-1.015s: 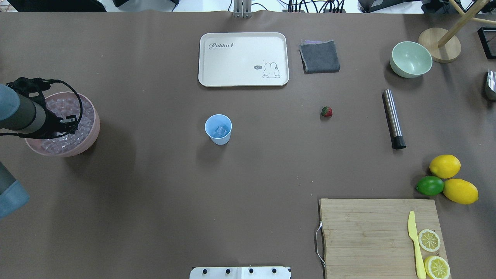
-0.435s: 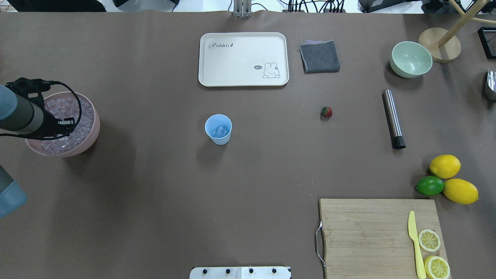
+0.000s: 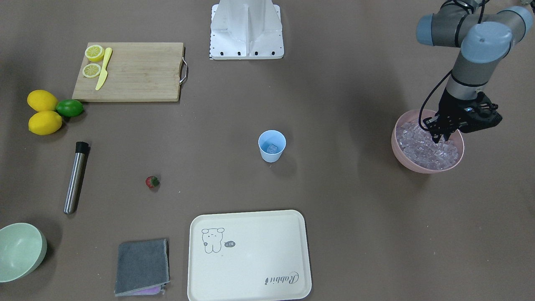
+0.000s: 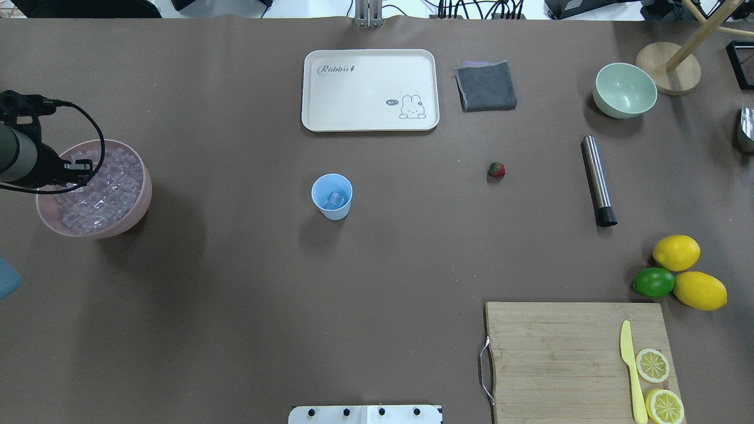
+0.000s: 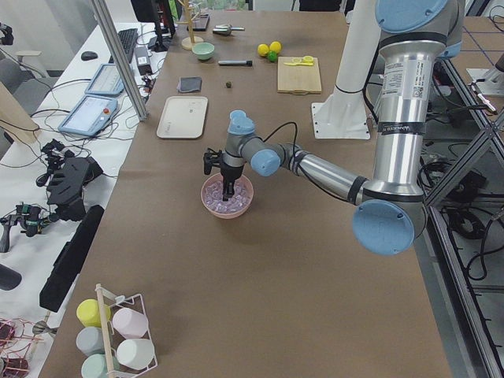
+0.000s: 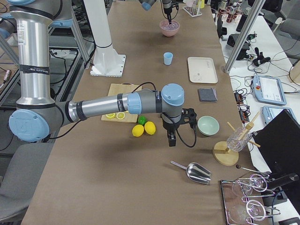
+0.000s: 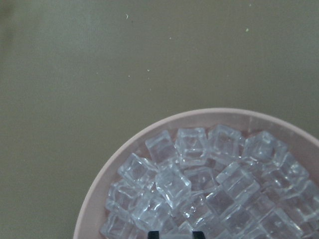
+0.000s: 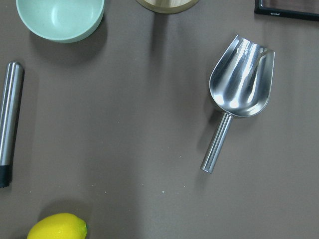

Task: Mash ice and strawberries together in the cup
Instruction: 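Lift the ice with the left gripper and carry it over the blue cup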

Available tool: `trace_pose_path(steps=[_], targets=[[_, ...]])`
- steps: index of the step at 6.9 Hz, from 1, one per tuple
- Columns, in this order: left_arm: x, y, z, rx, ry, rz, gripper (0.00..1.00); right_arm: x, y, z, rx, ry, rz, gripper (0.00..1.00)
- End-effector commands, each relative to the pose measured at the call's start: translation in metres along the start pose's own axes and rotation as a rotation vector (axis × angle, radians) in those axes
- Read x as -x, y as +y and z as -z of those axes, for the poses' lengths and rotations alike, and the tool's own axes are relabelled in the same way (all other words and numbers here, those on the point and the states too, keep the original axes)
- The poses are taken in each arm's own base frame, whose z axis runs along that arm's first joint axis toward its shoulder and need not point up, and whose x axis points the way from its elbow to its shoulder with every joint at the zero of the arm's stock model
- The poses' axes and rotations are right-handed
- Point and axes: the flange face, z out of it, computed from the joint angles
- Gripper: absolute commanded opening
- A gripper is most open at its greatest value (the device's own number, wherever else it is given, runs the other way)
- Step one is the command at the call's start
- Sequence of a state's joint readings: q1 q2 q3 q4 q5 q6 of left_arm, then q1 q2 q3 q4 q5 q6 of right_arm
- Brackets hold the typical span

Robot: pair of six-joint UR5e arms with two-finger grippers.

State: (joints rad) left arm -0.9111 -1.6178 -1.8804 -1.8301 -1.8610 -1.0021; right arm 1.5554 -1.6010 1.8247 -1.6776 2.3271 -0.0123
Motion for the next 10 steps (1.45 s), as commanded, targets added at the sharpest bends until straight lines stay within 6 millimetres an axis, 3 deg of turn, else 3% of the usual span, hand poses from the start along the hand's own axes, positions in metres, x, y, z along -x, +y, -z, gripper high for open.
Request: trace_pose_path(steps=[1, 2, 3, 5, 6, 7, 8, 10], targets=[[-0.049, -0.025, 0.062, -0.064, 0.141, -0.015, 0.0, 0.001, -0.002, -0.001, 0.002, -0.002, 0.0, 1.0], [-0.097, -0.037, 0.094, -0.061, 0.257, 0.015, 0.0, 0.003, -0.004, -0.002, 0.003, -0.002, 0.006, 1.0], [-0.16, -0.045, 0.129, -0.024, 0.378, 0.096, 0.0, 0.004, -0.004, -0.001, 0.002, -0.005, 0.007, 1.0], [-0.258, -0.004, 0.142, -0.019, 0.457, 0.103, 0.0, 0.005, -0.005, -0.002, 0.004, -0.006, 0.007, 1.0], [-0.303, 0.034, 0.118, -0.078, 0.467, 0.085, 0.0, 0.005, -0.005, -0.001, 0.002, -0.009, 0.007, 1.0], [-0.328, 0.041, 0.088, -0.132, 0.47, 0.077, 0.0, 0.005, -0.005, -0.001, 0.004, -0.007, 0.005, 1.0], [-0.341, 0.041, 0.065, -0.142, 0.474, 0.079, 0.0, 0.004, -0.005, -0.001, 0.005, -0.006, 0.004, 1.0], [-0.36, 0.056, 0.057, -0.127, 0.479, 0.063, 0.0, 0.004, -0.004, -0.002, 0.009, -0.007, 0.001, 1.0]])
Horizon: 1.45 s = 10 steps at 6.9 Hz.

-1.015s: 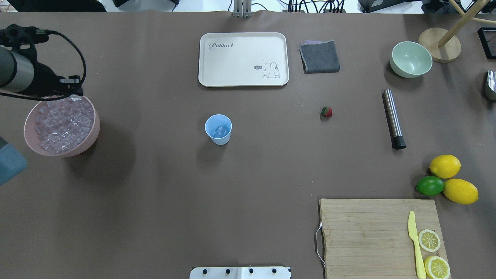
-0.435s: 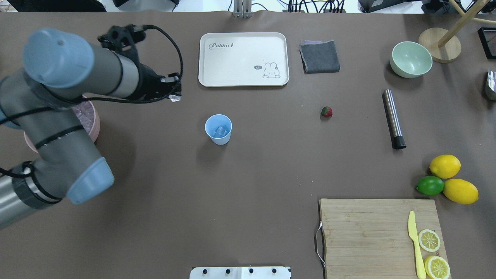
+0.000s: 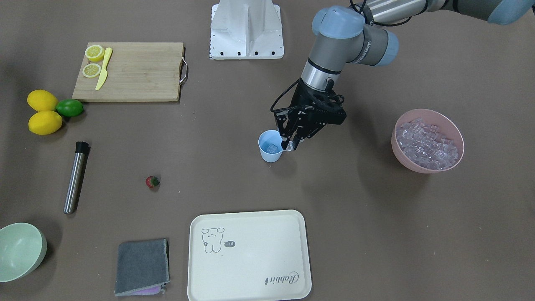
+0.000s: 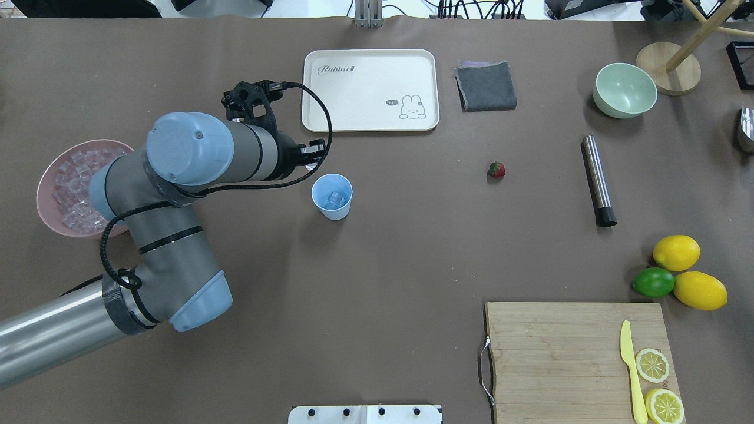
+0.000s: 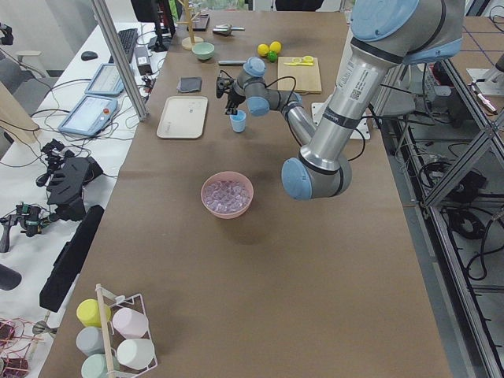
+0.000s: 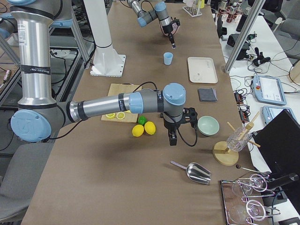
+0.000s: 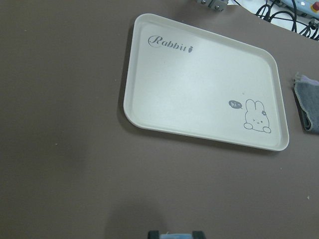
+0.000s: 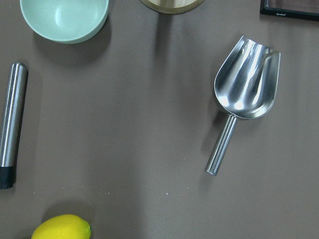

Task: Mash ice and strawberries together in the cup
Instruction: 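Open the left gripper to drop the ice into the blue cup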

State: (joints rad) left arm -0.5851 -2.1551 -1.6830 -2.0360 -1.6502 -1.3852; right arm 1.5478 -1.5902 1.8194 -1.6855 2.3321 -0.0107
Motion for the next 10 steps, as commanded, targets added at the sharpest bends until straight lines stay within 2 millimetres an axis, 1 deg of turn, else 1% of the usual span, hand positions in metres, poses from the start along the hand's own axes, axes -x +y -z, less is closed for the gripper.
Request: trace_pose_path(steps=[1, 2, 4, 5, 6, 7, 8, 9, 10], targets=[[-0.011, 0.022, -0.011, 0.003, 0.005, -0.002, 0.0, -0.001, 0.001, -0.001, 0.004, -0.001, -0.004, 1.0], [-0.013, 0.035, -0.015, 0.013, 0.0, -0.01, 0.0, -0.001, 0.0, -0.001, 0.003, -0.001, -0.003, 1.0], [-0.012, 0.043, -0.018, 0.022, -0.004, -0.014, 0.0, -0.002, 0.0, -0.002, 0.005, 0.0, -0.005, 1.0], [-0.01, 0.042, -0.017, 0.021, -0.008, -0.012, 0.57, -0.002, 0.0, -0.002, 0.005, 0.0, -0.006, 1.0], [-0.011, 0.042, -0.016, 0.019, -0.005, -0.015, 0.98, -0.002, -0.001, -0.003, 0.006, 0.0, -0.005, 1.0], [-0.009, 0.04, -0.016, 0.017, -0.007, -0.014, 0.98, -0.001, -0.002, -0.002, 0.005, -0.001, -0.004, 1.0], [-0.015, 0.036, -0.002, 0.012, 0.014, -0.013, 0.98, 0.002, -0.006, 0.002, -0.003, 0.0, 0.003, 1.0], [-0.023, 0.025, 0.027, 0.006, -0.014, -0.009, 0.98, 0.009, -0.016, 0.009, -0.018, -0.001, 0.018, 1.0], [-0.029, 0.014, 0.071, 0.0, -0.068, -0.011, 0.98, 0.026, -0.032, 0.011, -0.026, -0.003, 0.054, 1.0]])
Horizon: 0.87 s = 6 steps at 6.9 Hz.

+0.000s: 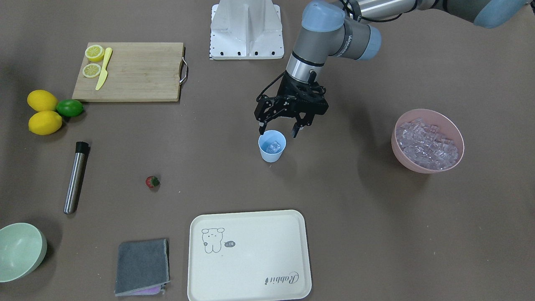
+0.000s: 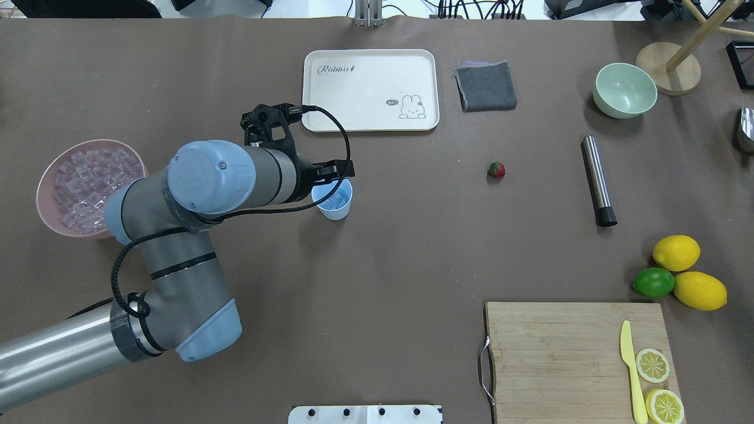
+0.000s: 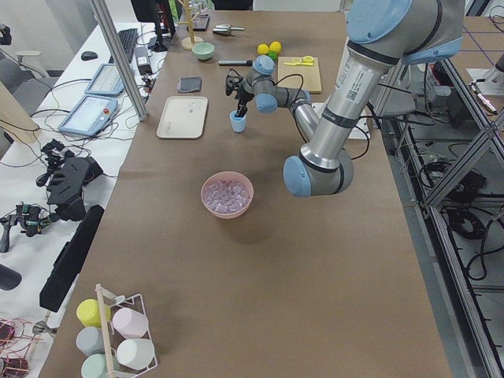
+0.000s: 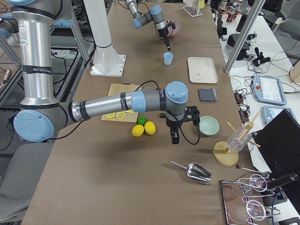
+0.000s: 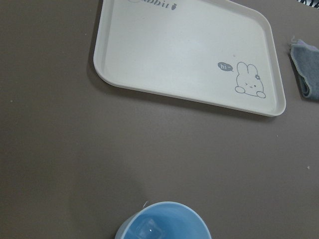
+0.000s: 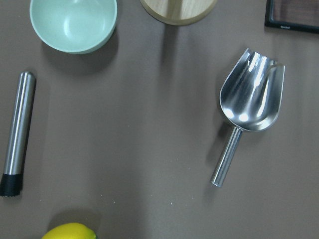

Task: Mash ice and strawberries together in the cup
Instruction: 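Withdraw the left arm past the ice bowl while the right arm moves toward the strawberry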

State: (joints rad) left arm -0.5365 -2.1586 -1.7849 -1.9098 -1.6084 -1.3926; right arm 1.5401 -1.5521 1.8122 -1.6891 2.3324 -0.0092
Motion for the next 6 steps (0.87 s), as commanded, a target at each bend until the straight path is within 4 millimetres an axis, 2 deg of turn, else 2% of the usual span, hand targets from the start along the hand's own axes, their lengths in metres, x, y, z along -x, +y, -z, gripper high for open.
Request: trace_pose_path(steps=[1, 2, 3, 4, 5, 6], targets=[[-0.005, -0.024, 0.077, -0.022, -0.076, -0.006, 0.98, 0.04, -0.038, 0.008, -0.024, -0.004, 0.085, 1.0], [0.005, -0.053, 0.104, -0.068, -0.095, -0.008, 0.98, 0.076, -0.059, -0.001, -0.02, 0.044, 0.167, 1.0], [0.024, -0.086, 0.126, -0.078, -0.094, -0.068, 0.98, 0.117, -0.074, -0.029, 0.004, 0.15, 0.265, 1.0], [0.059, -0.128, 0.149, -0.058, -0.101, -0.07, 0.98, 0.138, -0.081, -0.027, -0.018, 0.147, 0.254, 1.0], [0.101, -0.154, 0.175, -0.059, -0.123, -0.121, 0.98, 0.167, -0.079, -0.038, -0.061, 0.082, 0.242, 1.0], [0.153, -0.183, 0.194, -0.032, -0.159, -0.15, 0.98, 0.197, -0.075, -0.047, -0.133, 0.023, 0.213, 1.0]])
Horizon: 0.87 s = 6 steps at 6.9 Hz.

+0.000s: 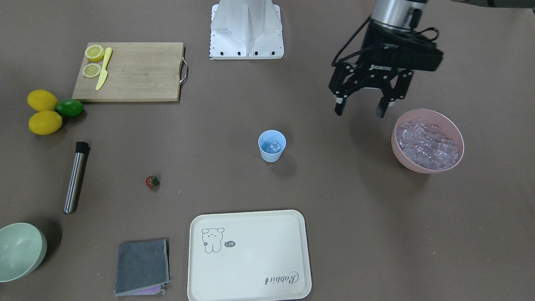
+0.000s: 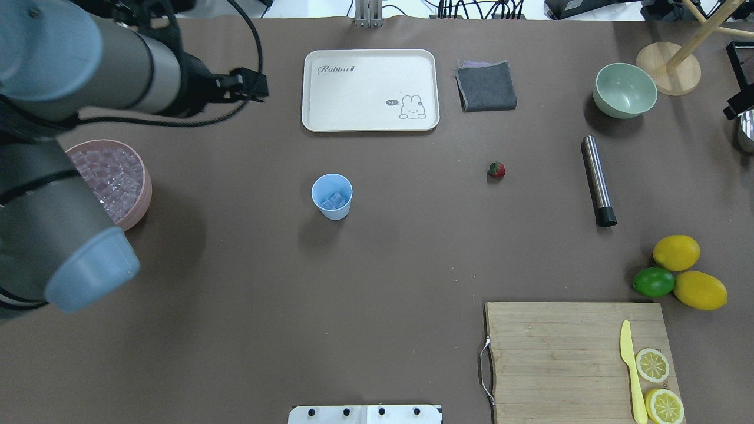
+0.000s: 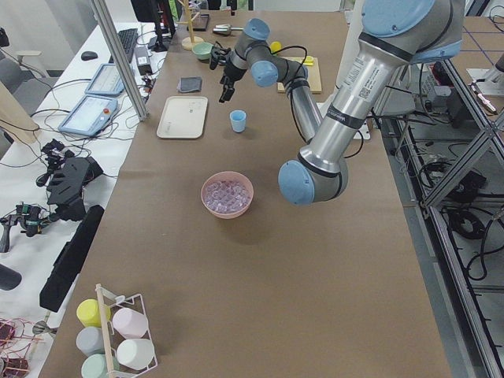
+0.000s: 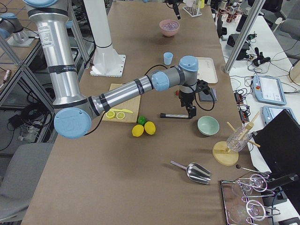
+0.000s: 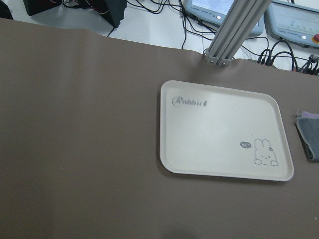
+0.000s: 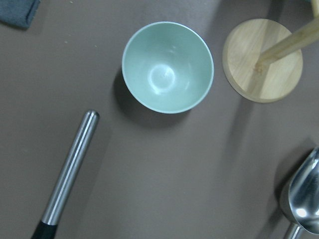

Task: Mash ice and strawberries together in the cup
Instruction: 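Withdraw the left arm past the ice bowl while the right arm moves toward the strawberry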

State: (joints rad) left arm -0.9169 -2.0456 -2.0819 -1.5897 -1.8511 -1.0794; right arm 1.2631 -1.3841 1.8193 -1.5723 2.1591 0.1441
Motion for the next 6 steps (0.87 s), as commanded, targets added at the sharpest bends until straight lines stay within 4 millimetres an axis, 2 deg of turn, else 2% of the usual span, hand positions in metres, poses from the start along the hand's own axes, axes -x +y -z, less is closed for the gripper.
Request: trace_pose_path(steps=[1, 2, 3, 4, 5, 6], targets=[[0.123, -0.034, 0.024, 0.025, -0.055, -0.074, 0.98, 0.072, -0.008, -0.024, -0.082, -0.101, -0.076, 1.0], [0.179, -0.023, 0.021, 0.02, -0.024, -0.082, 0.98, 0.113, -0.006, -0.038, -0.073, -0.145, -0.112, 1.0], [0.224, -0.017, 0.015, 0.03, 0.005, -0.079, 0.98, 0.142, -0.011, -0.046, -0.122, -0.193, -0.062, 1.0], [0.256, -0.011, 0.012, 0.035, 0.006, -0.093, 0.98, 0.17, -0.016, -0.061, -0.145, -0.186, -0.032, 1.0], [0.271, -0.011, 0.016, 0.026, -0.007, -0.101, 0.98, 0.194, -0.026, -0.079, -0.163, -0.14, -0.035, 1.0], [0.272, -0.011, 0.015, 0.027, -0.008, -0.1, 0.98, 0.221, -0.044, -0.091, -0.179, -0.122, -0.014, 1.0]])
